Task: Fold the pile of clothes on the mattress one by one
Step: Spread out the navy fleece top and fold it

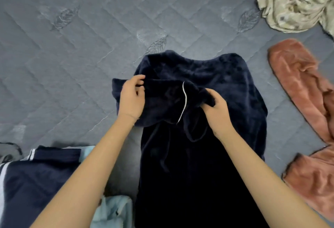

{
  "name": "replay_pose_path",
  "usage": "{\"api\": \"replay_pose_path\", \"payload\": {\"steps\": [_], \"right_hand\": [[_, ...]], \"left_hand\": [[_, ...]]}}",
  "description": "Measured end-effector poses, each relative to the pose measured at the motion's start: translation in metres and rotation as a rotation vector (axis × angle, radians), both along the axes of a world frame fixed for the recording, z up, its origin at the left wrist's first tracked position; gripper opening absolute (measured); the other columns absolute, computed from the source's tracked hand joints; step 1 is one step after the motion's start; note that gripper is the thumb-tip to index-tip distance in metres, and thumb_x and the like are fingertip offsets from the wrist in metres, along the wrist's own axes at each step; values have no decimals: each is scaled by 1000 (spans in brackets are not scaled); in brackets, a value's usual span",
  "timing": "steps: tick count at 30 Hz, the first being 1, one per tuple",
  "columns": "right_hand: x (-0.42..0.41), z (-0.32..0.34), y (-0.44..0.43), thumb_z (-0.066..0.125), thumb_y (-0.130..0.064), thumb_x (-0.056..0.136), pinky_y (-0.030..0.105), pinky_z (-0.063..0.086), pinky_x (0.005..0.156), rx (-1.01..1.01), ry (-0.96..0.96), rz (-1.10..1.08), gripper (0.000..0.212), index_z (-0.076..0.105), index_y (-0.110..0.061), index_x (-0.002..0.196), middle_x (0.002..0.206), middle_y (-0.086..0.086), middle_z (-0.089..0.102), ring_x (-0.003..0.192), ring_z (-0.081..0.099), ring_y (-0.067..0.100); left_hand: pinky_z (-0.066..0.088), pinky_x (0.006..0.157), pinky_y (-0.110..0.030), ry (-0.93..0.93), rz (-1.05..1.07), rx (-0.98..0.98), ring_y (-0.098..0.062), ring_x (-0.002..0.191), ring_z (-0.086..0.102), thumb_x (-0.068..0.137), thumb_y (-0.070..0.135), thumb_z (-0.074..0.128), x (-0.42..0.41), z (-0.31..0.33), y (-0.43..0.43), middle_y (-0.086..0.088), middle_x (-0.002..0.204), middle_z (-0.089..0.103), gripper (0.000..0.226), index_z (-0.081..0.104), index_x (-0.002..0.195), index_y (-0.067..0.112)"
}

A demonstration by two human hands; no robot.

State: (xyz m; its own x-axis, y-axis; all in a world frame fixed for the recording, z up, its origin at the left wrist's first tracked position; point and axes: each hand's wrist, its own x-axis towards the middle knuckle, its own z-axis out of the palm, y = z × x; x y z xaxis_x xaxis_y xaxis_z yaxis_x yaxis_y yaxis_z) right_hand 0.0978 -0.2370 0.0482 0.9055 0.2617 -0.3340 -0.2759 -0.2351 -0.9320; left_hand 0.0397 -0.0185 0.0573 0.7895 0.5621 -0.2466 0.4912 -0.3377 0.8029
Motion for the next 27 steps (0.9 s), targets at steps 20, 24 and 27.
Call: {"api": "replay_pose_path", "payload": {"steps": [20,24,27], "right_hand": [[75,-58,-98,76,-62,66,30,41,104,-77,343,-107,97,28,-35,146,144,-11,41,126,45,8],[75,-64,-82,73,-28,84,5,43,75,-260,114,-191,49,51,-19,127,112,-11,58,108,58,10],[87,-56,-87,65,-22,90,16,49,83,-146,27,-328,11,64,-21,101,98,-8,67,95,64,6]], "left_hand": [[31,100,-50,479,-372,629,-43,116,37,95,31,56,66,-78,16,-25,122,47,44,53,130,5],[34,96,-41,491,-468,367,-36,109,47,96,30,55,68,-72,34,-20,108,55,27,60,103,4],[37,73,-35,415,-483,4,-21,81,48,92,26,63,65,-56,44,-6,81,50,26,47,84,7]]}}
